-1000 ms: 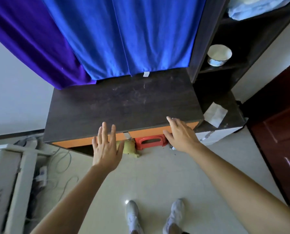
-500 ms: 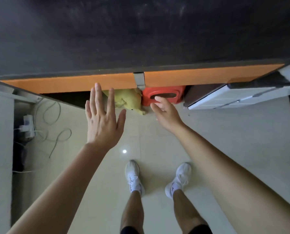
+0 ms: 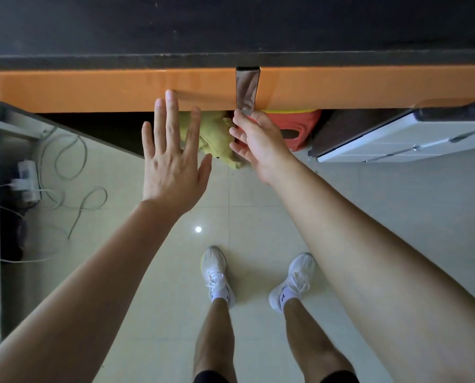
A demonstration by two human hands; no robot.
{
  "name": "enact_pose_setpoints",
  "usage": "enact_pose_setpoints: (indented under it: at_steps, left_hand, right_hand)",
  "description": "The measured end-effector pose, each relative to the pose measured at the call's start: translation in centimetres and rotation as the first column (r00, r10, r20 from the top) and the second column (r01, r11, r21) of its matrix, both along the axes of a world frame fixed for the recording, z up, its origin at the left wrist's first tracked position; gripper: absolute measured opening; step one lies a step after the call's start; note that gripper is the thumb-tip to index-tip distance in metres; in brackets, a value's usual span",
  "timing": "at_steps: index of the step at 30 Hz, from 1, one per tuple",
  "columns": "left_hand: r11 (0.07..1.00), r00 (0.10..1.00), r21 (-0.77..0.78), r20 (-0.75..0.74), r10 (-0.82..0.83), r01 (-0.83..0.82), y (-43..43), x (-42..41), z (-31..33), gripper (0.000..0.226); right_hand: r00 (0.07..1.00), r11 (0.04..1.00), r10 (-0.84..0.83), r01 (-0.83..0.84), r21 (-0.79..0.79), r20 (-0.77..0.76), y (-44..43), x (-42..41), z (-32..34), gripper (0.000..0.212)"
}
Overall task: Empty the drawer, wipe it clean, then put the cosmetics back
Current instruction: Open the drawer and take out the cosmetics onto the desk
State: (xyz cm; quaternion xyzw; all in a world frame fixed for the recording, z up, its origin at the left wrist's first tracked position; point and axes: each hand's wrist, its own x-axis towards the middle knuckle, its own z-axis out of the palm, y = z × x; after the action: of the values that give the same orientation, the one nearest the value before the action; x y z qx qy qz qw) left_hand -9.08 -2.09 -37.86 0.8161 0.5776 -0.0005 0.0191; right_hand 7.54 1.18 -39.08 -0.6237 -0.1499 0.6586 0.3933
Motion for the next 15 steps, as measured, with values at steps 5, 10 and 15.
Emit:
enact_pose_setpoints:
  at_steps: [5,10,15]
  left_hand:
    - [1.000,1.000,0.026,0.006,-0.009,0.009,0.0,-0.4,0.5,0.070]
    - [0.994,0.996,0.082,0.057,0.063,-0.068,0.1,-1.2,1.5,0.069]
    - [0.995,0.996,0.095,0.087,0.025,-0.034,-2.4,-2.0,1.2,0.068]
  right_hand:
    - [1.000,1.000,0.001,-0.001,0.006,-0.016,-0.2,-0.4,0.3,0.017]
    - [0.999,1.000,0.021,-0.021,0.001,0.038,-0.9,-0.5,0.2,0.029]
    - [0.995,0.999,0.044,-0.044,-0.005,0.085,-4.2,-1.0,0.0,0.038]
